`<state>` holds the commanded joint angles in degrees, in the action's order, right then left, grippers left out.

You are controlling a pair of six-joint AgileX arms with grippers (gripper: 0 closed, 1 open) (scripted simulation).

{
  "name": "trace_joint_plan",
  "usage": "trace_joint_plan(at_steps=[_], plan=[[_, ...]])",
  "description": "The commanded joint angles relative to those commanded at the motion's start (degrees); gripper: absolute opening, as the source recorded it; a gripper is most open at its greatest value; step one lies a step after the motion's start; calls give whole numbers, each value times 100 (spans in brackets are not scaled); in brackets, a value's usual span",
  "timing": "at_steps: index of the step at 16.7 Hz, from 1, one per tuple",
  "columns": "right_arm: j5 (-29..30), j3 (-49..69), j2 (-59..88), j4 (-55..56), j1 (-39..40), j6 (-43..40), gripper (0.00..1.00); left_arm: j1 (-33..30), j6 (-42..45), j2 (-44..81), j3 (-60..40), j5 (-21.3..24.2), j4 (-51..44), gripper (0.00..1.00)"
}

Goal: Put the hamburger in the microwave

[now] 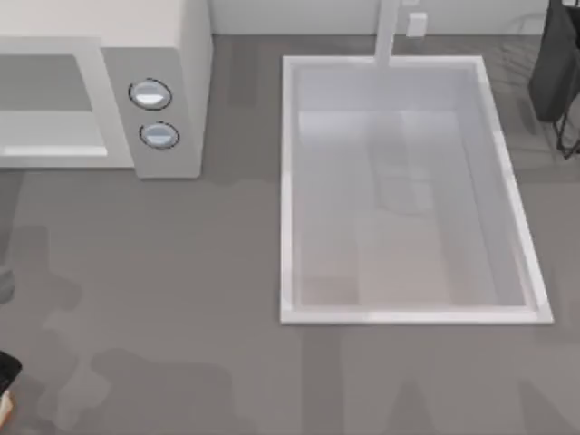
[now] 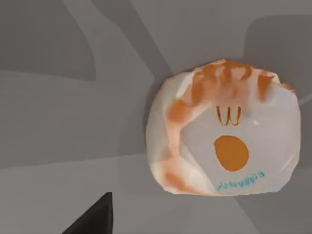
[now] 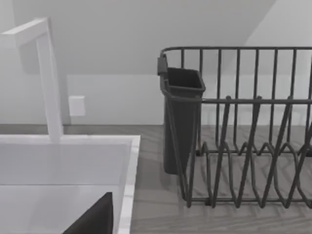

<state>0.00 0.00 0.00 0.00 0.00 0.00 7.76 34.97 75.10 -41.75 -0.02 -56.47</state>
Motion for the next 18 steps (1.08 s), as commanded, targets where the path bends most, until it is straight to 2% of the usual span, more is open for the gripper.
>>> trace_joint_plan(at_steps=[4, 11, 16, 18], plan=[[0, 0, 0, 0, 0, 0, 100, 16, -4, 222, 228, -1, 416, 100], [0, 0, 0, 0, 0, 0, 100, 44, 41, 1139, 1088, -3, 2235, 100], [0, 0, 0, 0, 0, 0, 100, 47, 46, 1210, 1150, -3, 2346, 100], [0, 0, 0, 0, 0, 0, 100, 47, 46, 1210, 1150, -3, 2346, 85]])
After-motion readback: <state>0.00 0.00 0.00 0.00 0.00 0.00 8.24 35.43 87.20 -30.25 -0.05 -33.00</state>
